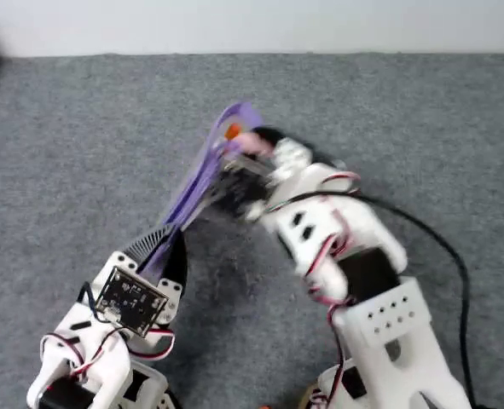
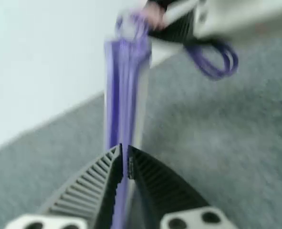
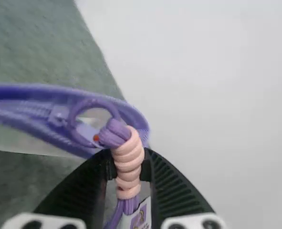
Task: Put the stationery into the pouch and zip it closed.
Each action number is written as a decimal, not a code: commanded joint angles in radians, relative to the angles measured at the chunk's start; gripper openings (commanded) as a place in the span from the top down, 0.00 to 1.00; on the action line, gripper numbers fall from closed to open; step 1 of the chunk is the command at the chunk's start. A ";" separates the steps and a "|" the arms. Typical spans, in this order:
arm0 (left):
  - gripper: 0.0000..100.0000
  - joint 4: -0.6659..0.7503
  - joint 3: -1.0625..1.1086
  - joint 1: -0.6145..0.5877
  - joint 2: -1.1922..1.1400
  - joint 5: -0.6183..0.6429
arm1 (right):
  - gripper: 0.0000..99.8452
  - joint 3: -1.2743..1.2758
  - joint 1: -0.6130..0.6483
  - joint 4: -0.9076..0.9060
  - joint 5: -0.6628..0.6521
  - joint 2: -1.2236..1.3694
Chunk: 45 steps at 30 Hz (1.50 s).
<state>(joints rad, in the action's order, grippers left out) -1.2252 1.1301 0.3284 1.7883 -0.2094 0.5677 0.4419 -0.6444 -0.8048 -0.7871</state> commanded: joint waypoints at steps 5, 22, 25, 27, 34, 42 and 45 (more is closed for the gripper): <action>0.99 -0.066 -0.053 -0.002 0.029 -0.005 | 0.99 0.112 -0.077 0.251 -0.003 -0.028; 0.69 0.169 -0.067 -0.137 0.028 0.023 | 0.99 0.126 0.099 0.257 0.055 -0.094; 0.69 0.226 -0.030 -0.196 0.028 0.023 | 0.99 0.126 0.099 0.257 0.054 -0.096; 0.69 0.262 -0.016 -0.209 0.028 0.023 | 0.99 0.126 0.105 0.257 0.054 -0.096; 0.69 0.365 0.070 -0.213 0.026 -0.002 | 0.99 0.126 0.209 0.257 0.054 -0.096; 0.69 0.474 0.159 -0.213 0.026 -0.012 | 0.99 0.126 0.297 0.255 0.054 -0.096; 0.70 0.477 0.180 -0.215 0.026 -0.012 | 0.99 0.126 0.311 0.255 0.054 -0.096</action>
<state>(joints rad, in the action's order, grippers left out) -0.7756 1.3111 0.1212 1.8067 -0.2125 0.6997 0.7319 -0.4127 -0.7633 -0.8424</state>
